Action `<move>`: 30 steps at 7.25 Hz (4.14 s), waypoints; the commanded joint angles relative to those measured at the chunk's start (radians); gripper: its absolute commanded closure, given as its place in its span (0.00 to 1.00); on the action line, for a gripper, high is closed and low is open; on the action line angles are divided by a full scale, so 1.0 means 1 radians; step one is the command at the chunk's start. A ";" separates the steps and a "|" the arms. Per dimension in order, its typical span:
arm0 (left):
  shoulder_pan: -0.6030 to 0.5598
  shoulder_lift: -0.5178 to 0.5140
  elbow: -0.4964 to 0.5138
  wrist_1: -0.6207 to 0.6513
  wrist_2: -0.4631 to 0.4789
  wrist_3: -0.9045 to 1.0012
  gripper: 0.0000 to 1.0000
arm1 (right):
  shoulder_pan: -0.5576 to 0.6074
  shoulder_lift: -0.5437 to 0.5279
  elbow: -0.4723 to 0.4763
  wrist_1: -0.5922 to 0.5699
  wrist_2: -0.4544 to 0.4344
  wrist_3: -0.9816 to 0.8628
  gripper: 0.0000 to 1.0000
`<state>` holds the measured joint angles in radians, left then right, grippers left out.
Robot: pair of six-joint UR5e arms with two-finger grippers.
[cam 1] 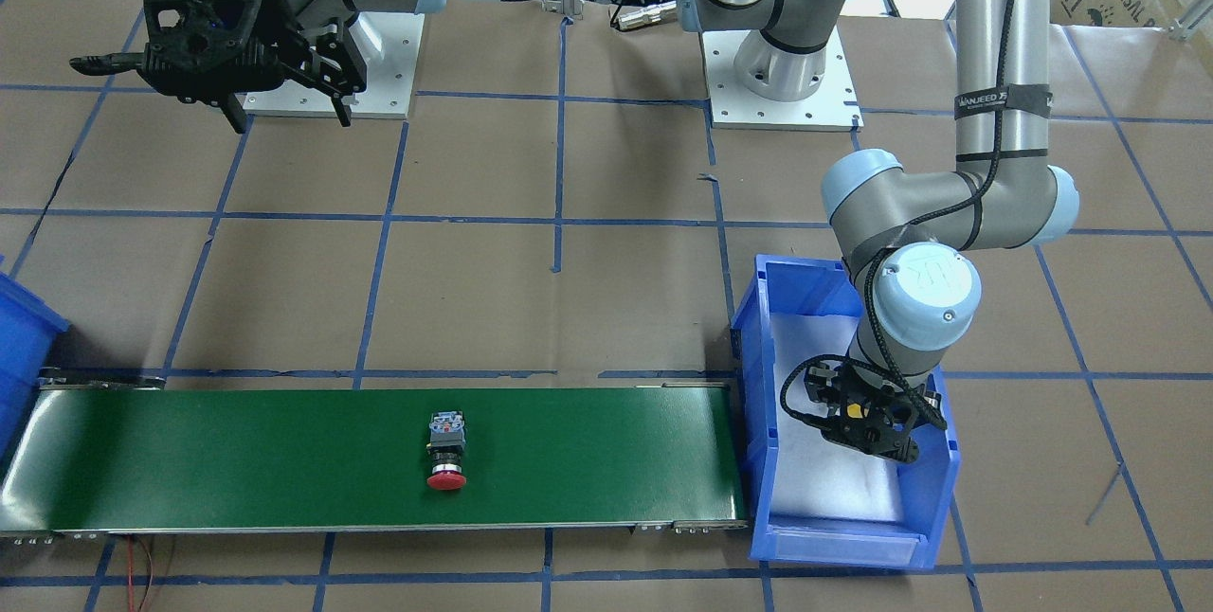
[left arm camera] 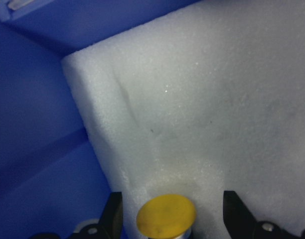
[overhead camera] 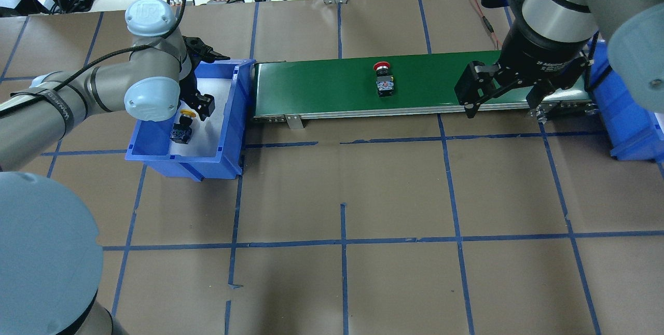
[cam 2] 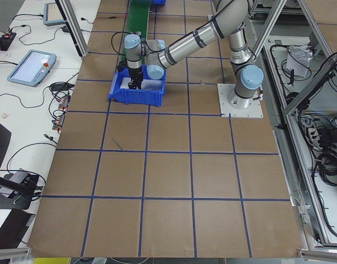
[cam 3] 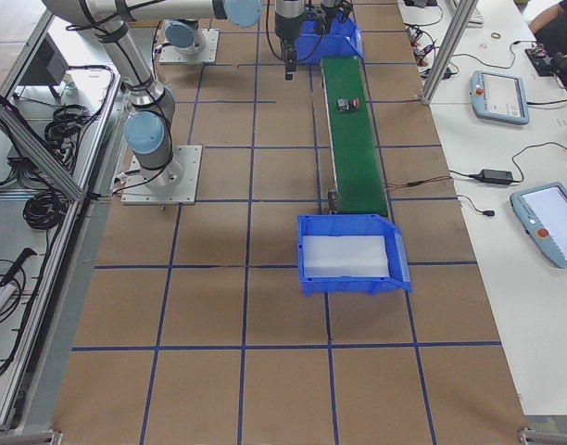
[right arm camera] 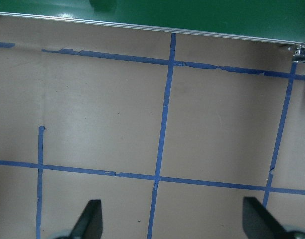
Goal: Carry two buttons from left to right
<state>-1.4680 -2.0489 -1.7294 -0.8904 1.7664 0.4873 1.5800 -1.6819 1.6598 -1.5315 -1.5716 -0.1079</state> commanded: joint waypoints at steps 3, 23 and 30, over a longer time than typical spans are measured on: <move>-0.002 0.036 0.026 -0.010 -0.031 -0.120 0.67 | 0.000 0.002 0.003 0.002 -0.005 -0.001 0.00; -0.206 -0.028 0.318 -0.186 -0.332 -0.920 0.69 | -0.012 0.407 -0.020 -0.432 0.081 0.016 0.00; 0.036 0.090 0.147 -0.203 -0.176 -0.565 0.32 | -0.012 0.576 -0.113 -0.516 0.064 0.045 0.00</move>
<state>-1.4978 -1.9664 -1.5279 -1.1015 1.5937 -0.1310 1.5678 -1.1413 1.5884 -2.0450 -1.5063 -0.0599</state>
